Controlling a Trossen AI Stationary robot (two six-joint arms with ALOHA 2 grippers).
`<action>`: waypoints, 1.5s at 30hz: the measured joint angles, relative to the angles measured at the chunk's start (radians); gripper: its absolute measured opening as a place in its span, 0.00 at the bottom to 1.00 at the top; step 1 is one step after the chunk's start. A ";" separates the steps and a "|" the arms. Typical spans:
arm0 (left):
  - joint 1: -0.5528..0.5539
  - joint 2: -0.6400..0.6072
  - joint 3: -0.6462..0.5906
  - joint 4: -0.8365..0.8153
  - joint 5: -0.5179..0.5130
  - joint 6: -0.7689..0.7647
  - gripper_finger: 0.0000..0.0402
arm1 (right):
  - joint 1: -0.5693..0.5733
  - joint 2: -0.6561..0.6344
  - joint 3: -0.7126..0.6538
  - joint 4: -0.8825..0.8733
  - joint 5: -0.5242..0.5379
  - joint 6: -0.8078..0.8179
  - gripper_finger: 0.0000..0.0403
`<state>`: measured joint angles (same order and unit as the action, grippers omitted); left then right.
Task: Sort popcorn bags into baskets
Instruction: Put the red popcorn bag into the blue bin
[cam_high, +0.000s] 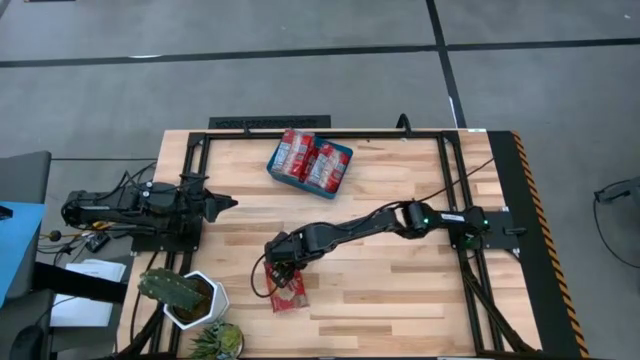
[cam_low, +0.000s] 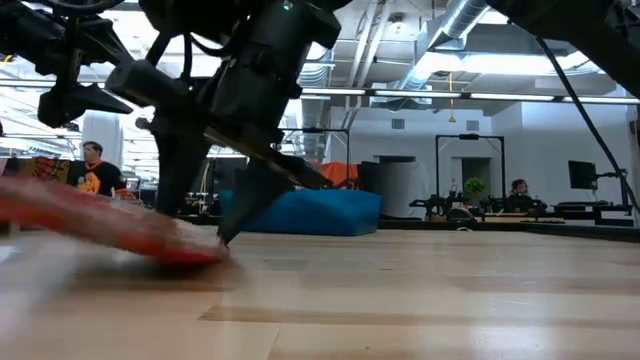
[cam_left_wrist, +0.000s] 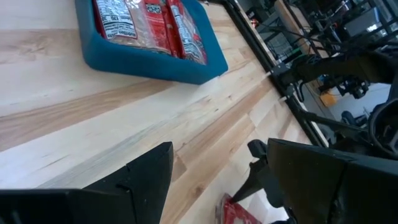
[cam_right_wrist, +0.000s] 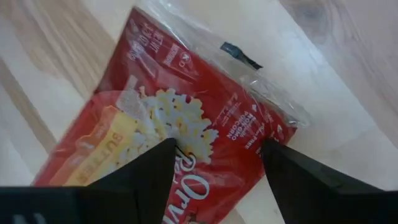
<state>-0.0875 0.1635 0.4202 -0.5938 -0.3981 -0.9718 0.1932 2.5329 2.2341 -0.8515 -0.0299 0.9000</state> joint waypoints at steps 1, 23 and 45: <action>0.000 0.000 0.000 -0.001 0.000 0.000 0.62 | 0.000 0.004 0.000 0.010 -0.001 0.005 0.66; 0.000 0.000 0.000 -0.016 -0.009 0.000 0.62 | -0.026 -0.051 -0.004 -0.098 -0.001 0.023 0.01; 0.000 0.000 0.000 -0.028 -0.006 0.003 0.62 | -0.084 -0.212 0.002 -0.124 0.025 -0.375 0.33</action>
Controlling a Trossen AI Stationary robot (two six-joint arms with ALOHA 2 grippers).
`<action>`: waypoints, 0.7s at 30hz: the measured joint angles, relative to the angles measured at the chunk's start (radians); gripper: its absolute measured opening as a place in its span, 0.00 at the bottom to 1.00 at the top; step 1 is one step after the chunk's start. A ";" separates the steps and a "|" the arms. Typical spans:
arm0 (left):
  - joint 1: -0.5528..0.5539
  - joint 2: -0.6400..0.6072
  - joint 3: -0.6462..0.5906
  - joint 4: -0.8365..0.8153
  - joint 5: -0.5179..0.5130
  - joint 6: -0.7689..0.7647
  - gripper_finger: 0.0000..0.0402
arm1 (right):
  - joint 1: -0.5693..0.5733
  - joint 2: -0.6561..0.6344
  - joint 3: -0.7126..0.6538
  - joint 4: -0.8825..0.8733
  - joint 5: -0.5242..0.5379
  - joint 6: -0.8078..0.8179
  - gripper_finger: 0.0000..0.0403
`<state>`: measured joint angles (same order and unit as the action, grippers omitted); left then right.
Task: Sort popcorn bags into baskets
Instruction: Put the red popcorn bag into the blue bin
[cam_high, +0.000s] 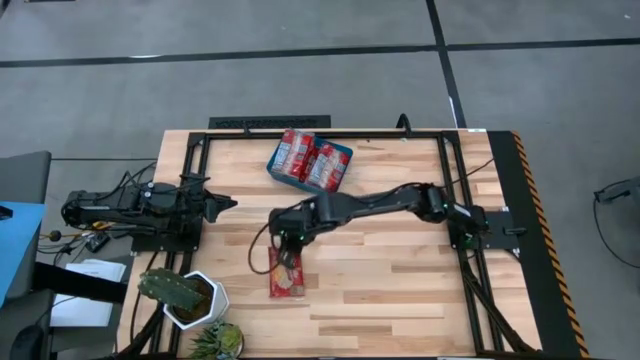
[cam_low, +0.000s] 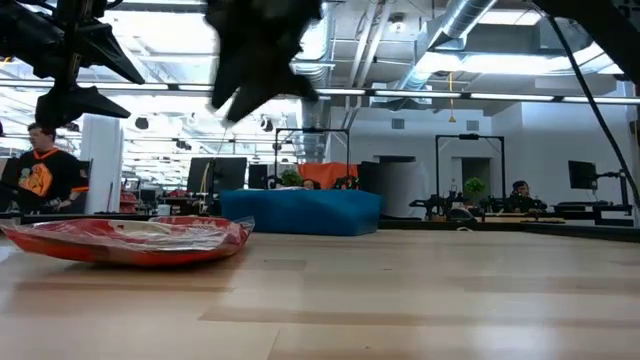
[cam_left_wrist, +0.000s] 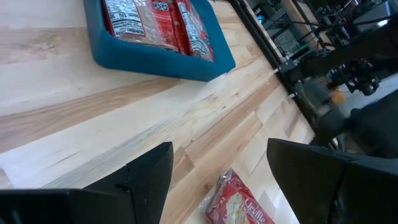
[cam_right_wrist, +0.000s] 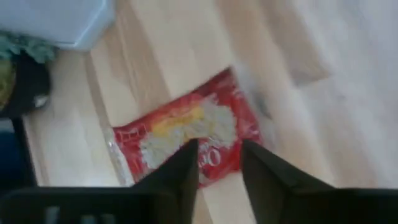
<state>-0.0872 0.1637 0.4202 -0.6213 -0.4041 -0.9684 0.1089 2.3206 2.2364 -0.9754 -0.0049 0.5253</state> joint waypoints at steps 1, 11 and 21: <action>0.000 0.000 0.000 -0.001 0.001 0.003 0.62 | 0.000 0.011 -0.004 0.003 -0.007 -0.024 0.38; -0.002 0.002 0.000 -0.027 0.002 0.005 0.62 | -0.029 0.164 -0.007 0.044 -0.175 -0.139 0.73; -0.001 0.020 0.000 -0.070 0.005 0.021 0.62 | -0.059 0.221 -0.001 0.093 -0.178 -0.159 0.75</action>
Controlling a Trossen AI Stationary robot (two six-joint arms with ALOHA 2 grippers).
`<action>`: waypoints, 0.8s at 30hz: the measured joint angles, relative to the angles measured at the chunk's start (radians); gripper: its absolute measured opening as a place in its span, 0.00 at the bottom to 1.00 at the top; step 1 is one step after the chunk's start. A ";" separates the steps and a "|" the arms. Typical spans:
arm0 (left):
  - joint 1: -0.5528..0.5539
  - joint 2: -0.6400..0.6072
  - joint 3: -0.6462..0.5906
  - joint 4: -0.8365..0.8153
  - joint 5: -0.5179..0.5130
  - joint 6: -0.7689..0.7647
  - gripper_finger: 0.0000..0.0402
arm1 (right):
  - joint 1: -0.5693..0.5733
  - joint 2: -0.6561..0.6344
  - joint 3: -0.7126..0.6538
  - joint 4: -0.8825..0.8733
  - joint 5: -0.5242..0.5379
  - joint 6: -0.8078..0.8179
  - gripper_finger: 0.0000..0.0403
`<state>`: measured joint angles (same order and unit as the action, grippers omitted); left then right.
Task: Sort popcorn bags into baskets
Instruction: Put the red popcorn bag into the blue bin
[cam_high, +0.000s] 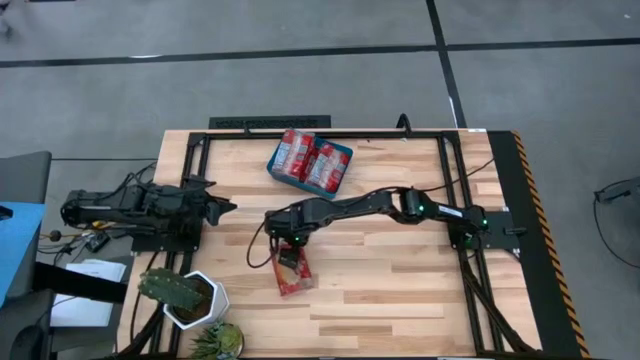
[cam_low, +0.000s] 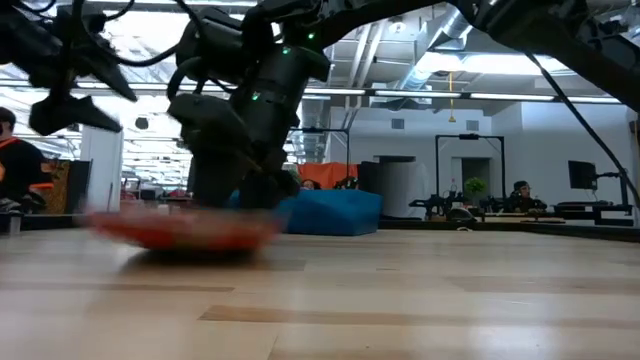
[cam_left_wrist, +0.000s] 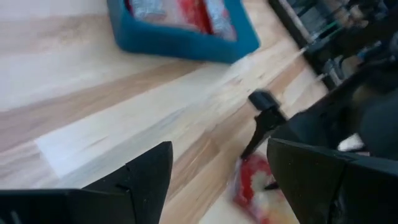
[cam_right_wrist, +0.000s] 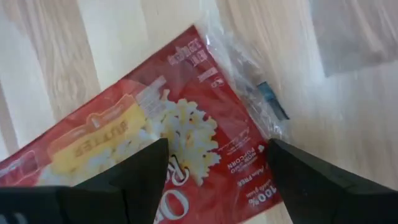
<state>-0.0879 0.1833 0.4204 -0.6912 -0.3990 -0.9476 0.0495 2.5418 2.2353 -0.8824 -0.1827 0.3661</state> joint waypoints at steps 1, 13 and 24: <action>0.000 0.001 -0.003 -0.014 0.003 0.001 0.62 | 0.000 0.002 0.000 -0.001 0.000 -0.001 0.74; -0.001 0.006 0.000 -0.010 -0.035 0.003 0.62 | 0.012 0.001 0.001 -0.103 -0.014 0.052 0.09; -0.001 0.006 0.000 -0.009 -0.035 0.002 0.62 | 0.007 -0.100 -0.005 -0.112 0.013 0.087 0.01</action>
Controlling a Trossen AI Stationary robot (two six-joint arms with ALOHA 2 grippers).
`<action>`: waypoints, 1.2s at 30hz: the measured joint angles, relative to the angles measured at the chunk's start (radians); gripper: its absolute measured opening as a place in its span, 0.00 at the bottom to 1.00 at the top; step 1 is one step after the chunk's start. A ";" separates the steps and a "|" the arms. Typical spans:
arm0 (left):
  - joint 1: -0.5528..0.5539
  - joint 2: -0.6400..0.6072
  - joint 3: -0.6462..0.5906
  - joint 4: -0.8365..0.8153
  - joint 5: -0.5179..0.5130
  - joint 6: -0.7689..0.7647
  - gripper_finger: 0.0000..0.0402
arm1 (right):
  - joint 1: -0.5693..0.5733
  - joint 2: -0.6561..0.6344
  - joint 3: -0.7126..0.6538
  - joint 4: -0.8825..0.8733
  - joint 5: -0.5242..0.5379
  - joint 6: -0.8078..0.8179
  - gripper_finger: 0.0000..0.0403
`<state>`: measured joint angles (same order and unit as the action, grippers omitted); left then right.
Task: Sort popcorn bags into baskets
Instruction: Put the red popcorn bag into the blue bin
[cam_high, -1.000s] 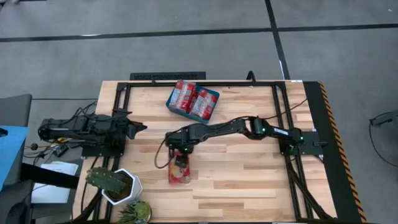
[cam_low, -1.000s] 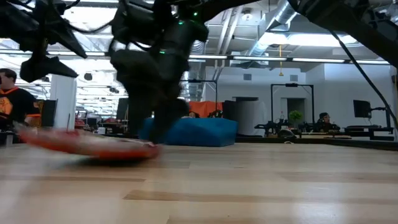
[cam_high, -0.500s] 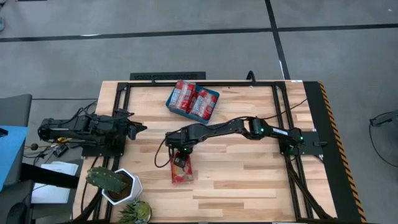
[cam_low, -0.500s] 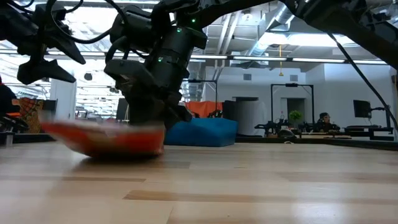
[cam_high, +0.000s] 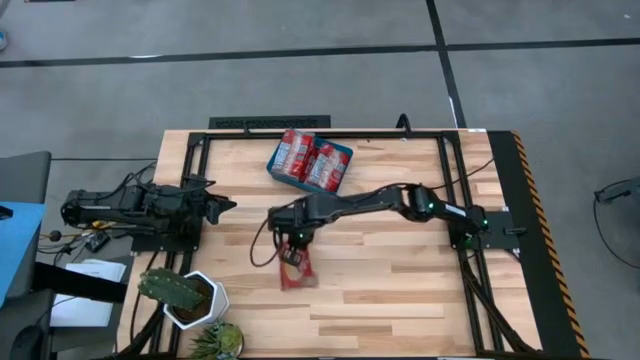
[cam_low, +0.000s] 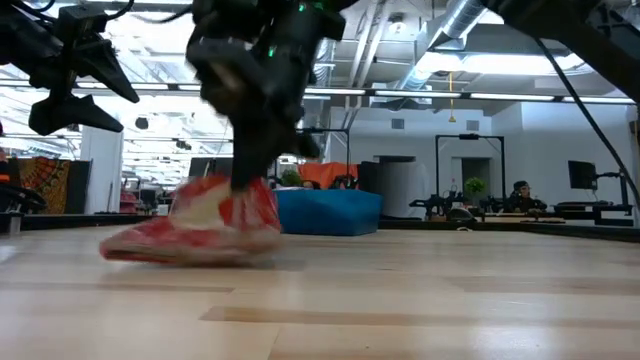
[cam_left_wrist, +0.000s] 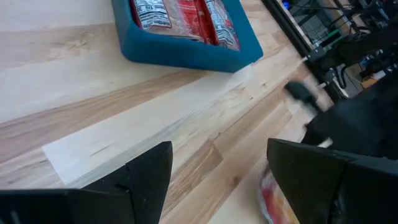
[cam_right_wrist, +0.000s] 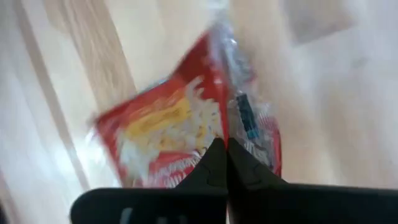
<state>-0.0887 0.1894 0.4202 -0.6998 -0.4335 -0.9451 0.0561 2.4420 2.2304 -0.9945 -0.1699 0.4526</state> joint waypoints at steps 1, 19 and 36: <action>0.000 0.000 0.000 0.000 0.000 0.000 0.62 | -0.006 -0.019 0.000 -0.002 0.007 0.000 0.01; 0.000 0.000 0.000 -0.001 0.005 0.000 0.62 | -0.295 -0.274 0.003 -0.078 0.093 -0.035 0.00; 0.000 0.000 0.000 -0.043 0.009 0.000 0.62 | -0.546 -0.279 -0.006 -0.178 0.043 -0.121 0.00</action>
<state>-0.0887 0.1894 0.4202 -0.7426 -0.4244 -0.9451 -0.4904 2.1633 2.2248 -1.1728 -0.1272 0.3313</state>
